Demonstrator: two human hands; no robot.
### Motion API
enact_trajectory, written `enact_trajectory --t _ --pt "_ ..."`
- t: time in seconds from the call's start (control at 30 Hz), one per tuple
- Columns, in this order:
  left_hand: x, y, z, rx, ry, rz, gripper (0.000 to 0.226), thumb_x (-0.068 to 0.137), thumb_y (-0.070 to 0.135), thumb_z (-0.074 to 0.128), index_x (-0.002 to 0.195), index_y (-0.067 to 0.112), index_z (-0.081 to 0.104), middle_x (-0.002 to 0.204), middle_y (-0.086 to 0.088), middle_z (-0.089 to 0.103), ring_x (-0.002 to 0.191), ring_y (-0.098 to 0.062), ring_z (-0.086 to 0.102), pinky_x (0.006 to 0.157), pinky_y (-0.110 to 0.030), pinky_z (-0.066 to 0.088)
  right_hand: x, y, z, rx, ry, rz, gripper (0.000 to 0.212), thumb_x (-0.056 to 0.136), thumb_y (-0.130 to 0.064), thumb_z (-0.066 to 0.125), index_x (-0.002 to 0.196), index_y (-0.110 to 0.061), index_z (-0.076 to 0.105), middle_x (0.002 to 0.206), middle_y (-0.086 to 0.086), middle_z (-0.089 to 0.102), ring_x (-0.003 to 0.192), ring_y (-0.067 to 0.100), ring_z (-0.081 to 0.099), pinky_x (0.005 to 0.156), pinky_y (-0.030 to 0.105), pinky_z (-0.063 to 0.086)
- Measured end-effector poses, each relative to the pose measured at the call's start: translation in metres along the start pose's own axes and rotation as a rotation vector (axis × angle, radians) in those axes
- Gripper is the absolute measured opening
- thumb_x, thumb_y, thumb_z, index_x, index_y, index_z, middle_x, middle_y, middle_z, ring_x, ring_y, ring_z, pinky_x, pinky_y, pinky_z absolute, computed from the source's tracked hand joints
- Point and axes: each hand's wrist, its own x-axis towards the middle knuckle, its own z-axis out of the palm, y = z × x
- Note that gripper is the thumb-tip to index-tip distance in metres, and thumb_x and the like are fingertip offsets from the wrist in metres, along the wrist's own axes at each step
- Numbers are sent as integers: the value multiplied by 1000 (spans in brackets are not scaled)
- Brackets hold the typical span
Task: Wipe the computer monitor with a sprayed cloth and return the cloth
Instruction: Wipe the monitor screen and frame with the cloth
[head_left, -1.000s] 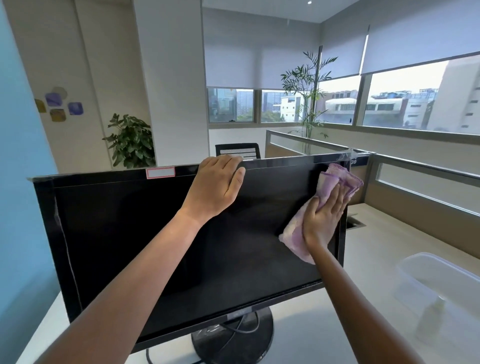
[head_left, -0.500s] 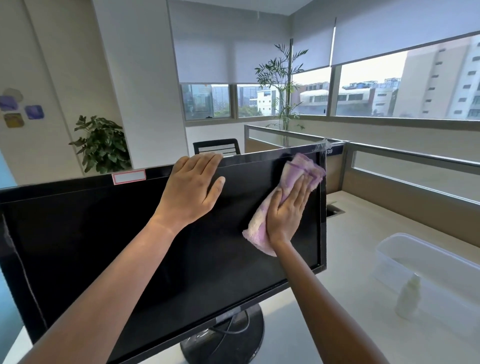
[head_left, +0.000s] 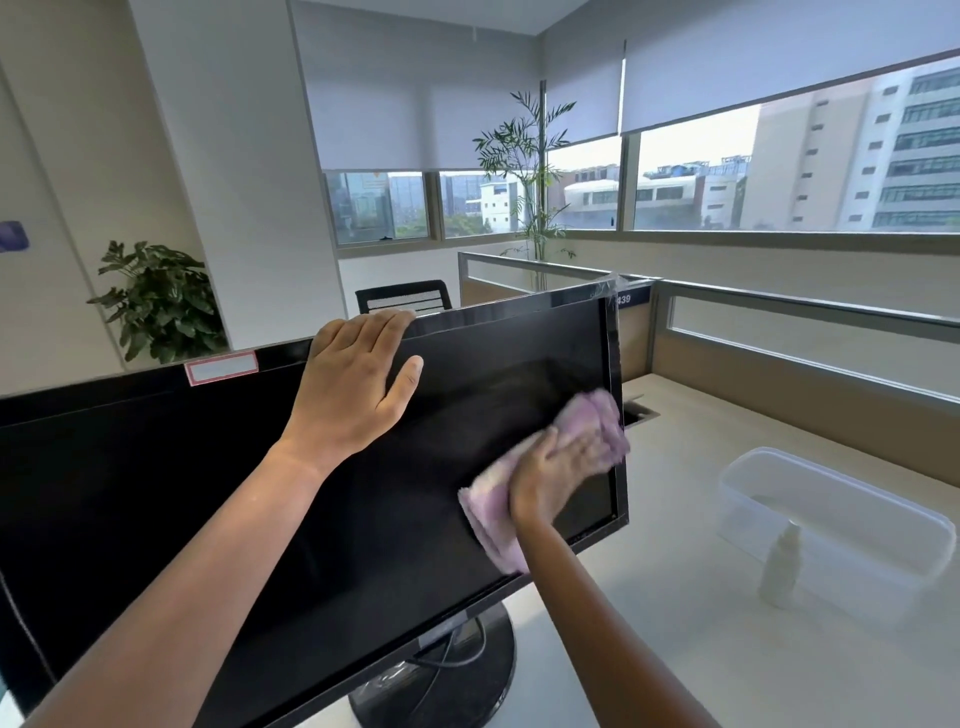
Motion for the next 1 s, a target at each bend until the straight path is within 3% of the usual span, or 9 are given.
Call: enact_trajectory --t 0.17,0.23,0.33,0.43,0.57,0.67,0.77,0.87,1.0 --pt "0 4 3 -22 19 -19 68 84 47 13 133 11 43 134 -7 54 125 -25 47 105 -36 23 -31 -82 31 69 -84 -526 61 97 -37 22 147 -5 5 154 3 -10 142 11 -18 114 21 -19" --pt "-1 2 3 -34 28 -25 68 84 46 13 132 10 43 133 -8 54 124 -27 47 105 -38 24 -41 -83 36 42 -76 -619 61 96 -32 27 146 -3 8 155 7 -5 143 15 -13 116 22 -16" --pt "0 2 3 -33 24 -14 71 83 47 10 133 10 42 134 -8 53 126 -26 46 105 -35 20 -33 -60 33 -10 12 -658 55 96 -21 38 143 0 19 155 16 13 145 25 3 120 29 1" --pt "2 6 4 -31 14 -20 73 82 49 7 134 11 41 135 -7 52 126 -25 45 106 -33 19 -21 -37 32 -37 86 -574 54 97 -22 36 143 0 20 154 16 16 145 26 8 119 28 3" --pt "0 2 4 -16 19 -25 73 81 49 7 135 12 39 136 -6 51 127 -25 44 106 -34 19 -17 1 27 -46 119 -359 60 95 -34 21 147 -6 12 157 10 8 146 17 1 117 22 -4" --pt "0 3 4 -21 11 -17 73 82 50 8 135 12 39 136 -6 51 127 -25 44 106 -34 19 -22 39 18 -42 118 -142 61 94 -39 19 148 -11 9 159 6 5 147 16 2 117 32 2" --pt "0 5 4 -18 12 -18 72 82 50 8 135 12 40 135 -6 51 126 -25 44 106 -34 19 -34 75 5 -50 107 39 55 100 -28 28 148 -7 11 158 12 10 146 24 10 117 39 10" --pt "-1 4 2 -18 18 -17 72 82 49 9 134 12 40 135 -7 52 126 -26 45 106 -35 20 -39 86 -3 -52 51 96 55 100 -27 27 148 -7 9 158 12 9 146 24 9 117 40 9" --pt "-2 4 1 -29 12 -27 73 81 50 7 135 13 40 136 -5 51 128 -24 43 107 -34 18 -26 48 1 9 43 123 57 101 -27 25 147 -2 3 158 15 0 146 24 -6 120 36 -4"
